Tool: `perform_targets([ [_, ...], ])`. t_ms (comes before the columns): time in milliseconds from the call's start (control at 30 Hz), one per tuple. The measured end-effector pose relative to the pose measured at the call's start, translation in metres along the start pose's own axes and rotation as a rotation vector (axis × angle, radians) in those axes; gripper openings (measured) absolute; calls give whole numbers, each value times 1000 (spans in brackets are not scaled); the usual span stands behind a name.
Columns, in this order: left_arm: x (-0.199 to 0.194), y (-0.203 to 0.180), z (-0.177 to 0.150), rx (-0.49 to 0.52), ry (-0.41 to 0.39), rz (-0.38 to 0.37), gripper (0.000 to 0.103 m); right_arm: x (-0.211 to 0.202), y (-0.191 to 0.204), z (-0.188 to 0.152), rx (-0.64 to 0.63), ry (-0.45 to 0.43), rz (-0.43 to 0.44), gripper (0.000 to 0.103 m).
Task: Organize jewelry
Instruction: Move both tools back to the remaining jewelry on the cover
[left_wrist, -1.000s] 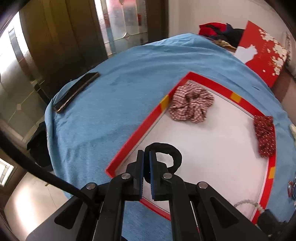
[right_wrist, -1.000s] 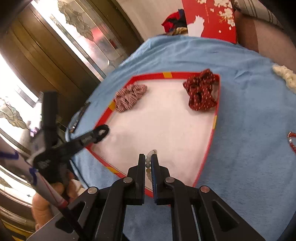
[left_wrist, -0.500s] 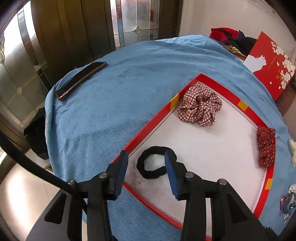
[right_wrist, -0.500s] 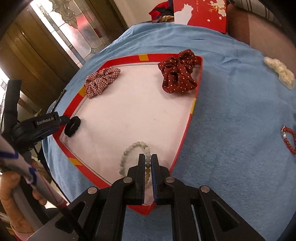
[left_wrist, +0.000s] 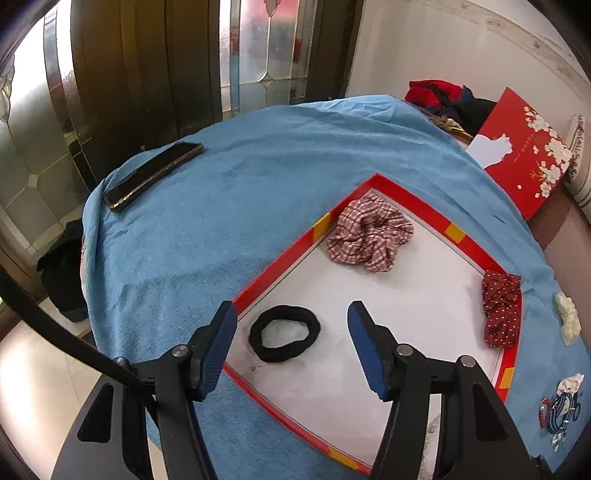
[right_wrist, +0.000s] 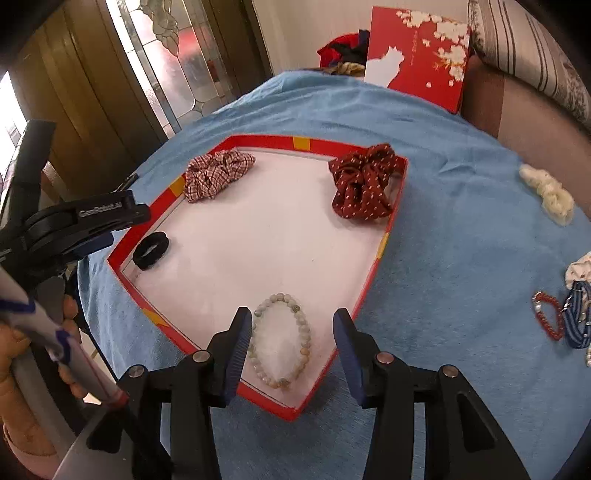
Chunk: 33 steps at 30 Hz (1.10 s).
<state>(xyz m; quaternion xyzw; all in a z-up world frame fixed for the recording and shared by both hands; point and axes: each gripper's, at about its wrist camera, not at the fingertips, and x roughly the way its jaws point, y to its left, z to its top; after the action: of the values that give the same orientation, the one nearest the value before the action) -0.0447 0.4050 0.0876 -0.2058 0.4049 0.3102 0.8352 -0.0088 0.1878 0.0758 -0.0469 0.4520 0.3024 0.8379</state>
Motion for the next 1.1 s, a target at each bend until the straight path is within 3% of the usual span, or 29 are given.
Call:
perform_targets([
  [267, -19, -38, -14, 100, -59, -53, 61, -38, -43, -21, 65, -52, -47, 53],
  [467, -43, -84, -36, 221, -127, -156, 62, -80, -107, -62, 150, -80, -149, 53],
  [633, -59, -122, -60, 314, -137, -254, 67, -108, -172, -98, 254, -67, -251, 53],
  [867, -61, -177, -99, 464, -73, -330, 67, -145, -258, -135, 439, -101, -338, 53],
  [1100, -44, -212, -124, 504, 49, -402, 67, -154, -293, -143, 516, -161, -321, 54],
])
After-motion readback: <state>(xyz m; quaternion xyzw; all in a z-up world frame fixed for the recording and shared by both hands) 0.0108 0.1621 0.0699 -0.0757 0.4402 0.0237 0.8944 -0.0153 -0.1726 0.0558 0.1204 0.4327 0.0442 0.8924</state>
